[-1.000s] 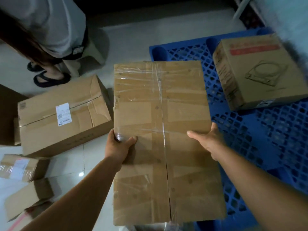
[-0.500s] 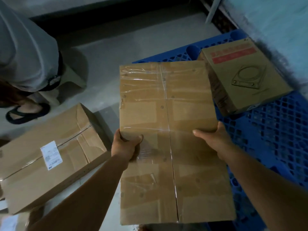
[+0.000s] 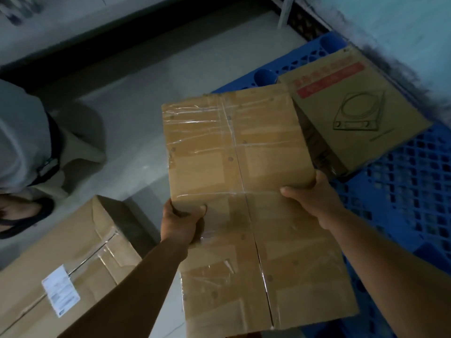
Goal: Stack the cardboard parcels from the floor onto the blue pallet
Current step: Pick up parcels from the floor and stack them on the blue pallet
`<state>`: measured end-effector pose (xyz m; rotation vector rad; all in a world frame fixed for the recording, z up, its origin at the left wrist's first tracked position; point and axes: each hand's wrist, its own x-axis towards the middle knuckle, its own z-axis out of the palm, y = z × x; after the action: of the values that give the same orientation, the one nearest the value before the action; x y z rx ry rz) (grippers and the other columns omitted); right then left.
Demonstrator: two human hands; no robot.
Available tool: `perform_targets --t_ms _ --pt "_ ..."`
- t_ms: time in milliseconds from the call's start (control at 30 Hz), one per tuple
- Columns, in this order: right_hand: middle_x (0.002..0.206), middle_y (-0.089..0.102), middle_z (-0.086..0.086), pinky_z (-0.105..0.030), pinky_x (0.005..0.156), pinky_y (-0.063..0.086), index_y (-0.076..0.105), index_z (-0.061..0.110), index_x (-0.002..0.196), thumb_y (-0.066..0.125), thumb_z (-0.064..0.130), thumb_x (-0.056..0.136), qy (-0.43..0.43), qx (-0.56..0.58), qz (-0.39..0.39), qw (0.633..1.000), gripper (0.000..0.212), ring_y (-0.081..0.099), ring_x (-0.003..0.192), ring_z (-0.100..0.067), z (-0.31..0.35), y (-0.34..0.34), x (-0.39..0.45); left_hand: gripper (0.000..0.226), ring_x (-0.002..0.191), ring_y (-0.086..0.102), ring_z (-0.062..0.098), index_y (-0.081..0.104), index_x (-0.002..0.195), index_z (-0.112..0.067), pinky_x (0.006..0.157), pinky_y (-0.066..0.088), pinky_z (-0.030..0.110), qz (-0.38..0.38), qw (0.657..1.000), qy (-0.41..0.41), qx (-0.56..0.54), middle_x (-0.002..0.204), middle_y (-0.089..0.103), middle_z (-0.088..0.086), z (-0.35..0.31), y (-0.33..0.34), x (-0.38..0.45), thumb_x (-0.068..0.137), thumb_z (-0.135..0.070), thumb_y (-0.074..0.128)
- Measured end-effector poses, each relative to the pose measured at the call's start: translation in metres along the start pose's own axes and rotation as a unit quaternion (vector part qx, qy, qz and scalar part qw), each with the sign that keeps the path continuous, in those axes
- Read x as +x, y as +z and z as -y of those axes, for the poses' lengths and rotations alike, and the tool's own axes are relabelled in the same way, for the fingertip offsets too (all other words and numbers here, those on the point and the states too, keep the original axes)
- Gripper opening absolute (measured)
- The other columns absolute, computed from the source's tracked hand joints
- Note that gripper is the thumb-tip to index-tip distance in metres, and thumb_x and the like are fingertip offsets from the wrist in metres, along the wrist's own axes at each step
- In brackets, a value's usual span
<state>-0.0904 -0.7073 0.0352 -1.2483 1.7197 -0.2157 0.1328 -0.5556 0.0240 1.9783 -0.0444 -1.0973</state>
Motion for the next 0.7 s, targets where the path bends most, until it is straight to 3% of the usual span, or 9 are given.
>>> perform_targets --t_ms 100,167,300,400,500,600,700 --pt "0.130 0.048 -0.007 -0.036 0.082 0.042 0.030 0.017 0.144 0.080 0.032 0.072 0.003 -0.004 0.001 1.000 0.088 0.048 0.117 -0.029 0.007 -0.004 0.031 0.065 0.072 0.053 0.015 0.039 0.137 -0.027 0.038 0.046 0.020 -0.001 1.000 -0.006 0.010 0.091 0.051 -0.005 -0.011 0.023 0.018 0.082 -0.022 0.073" --pt "0.134 0.047 -0.008 -0.036 0.084 0.041 0.030 0.016 0.144 0.080 0.031 0.072 0.006 -0.011 -0.001 1.000 0.089 0.047 0.119 -0.029 0.011 -0.006 0.051 0.066 0.072 0.051 0.012 0.038 0.138 -0.027 0.036 0.043 0.018 -0.002 1.000 -0.007 0.013 0.092 0.051 -0.006 -0.016 0.038 0.031 0.082 -0.023 0.073" --pt "0.135 0.047 -0.008 -0.036 0.085 0.041 0.030 0.017 0.144 0.081 0.030 0.072 0.012 -0.012 0.001 1.000 0.089 0.047 0.121 -0.029 0.016 -0.006 0.093 0.066 0.081 0.052 0.016 0.038 0.135 -0.033 0.050 0.041 0.023 -0.004 1.000 -0.018 0.011 0.101 0.053 -0.004 -0.019 0.066 0.062 0.081 -0.025 0.075" --pt "0.136 0.046 -0.008 -0.037 0.085 0.041 0.029 0.018 0.145 0.080 0.031 0.072 0.018 -0.022 0.004 1.000 0.090 0.046 0.122 -0.030 0.015 0.003 0.124 0.071 0.093 0.052 0.022 0.036 0.139 -0.033 0.058 0.048 0.027 -0.002 1.000 -0.028 0.010 0.108 0.051 -0.001 -0.015 0.083 0.091 0.080 -0.025 0.075" --pt "0.137 0.046 -0.007 -0.034 0.085 0.041 0.029 0.018 0.145 0.080 0.028 0.073 0.027 -0.017 0.012 0.999 0.089 0.046 0.123 -0.029 0.009 0.019 0.156 0.073 0.101 0.055 0.026 0.036 0.138 -0.035 0.076 0.056 0.041 -0.009 0.999 -0.051 0.013 0.116 0.054 0.002 -0.007 0.096 0.126 0.079 -0.025 0.076" --pt "0.137 0.046 -0.006 -0.034 0.086 0.040 0.030 0.020 0.144 0.080 0.028 0.074 0.037 -0.020 0.009 0.999 0.086 0.046 0.123 -0.029 0.002 0.035 0.186 0.073 0.103 0.054 0.027 0.034 0.139 -0.036 0.078 0.055 0.041 -0.011 0.998 -0.058 0.032 0.117 0.052 0.002 0.000 0.108 0.159 0.080 -0.026 0.076" --pt "0.134 0.049 -0.004 -0.041 0.097 0.043 0.032 0.024 0.141 0.082 0.037 0.066 0.055 -0.022 0.005 0.998 0.091 0.050 0.120 -0.029 0.000 0.052 0.210 0.074 0.100 0.052 0.025 0.033 0.140 -0.036 0.081 0.053 0.039 -0.018 0.996 -0.062 0.054 0.114 0.050 0.000 0.005 0.120 0.184 0.080 -0.028 0.075"
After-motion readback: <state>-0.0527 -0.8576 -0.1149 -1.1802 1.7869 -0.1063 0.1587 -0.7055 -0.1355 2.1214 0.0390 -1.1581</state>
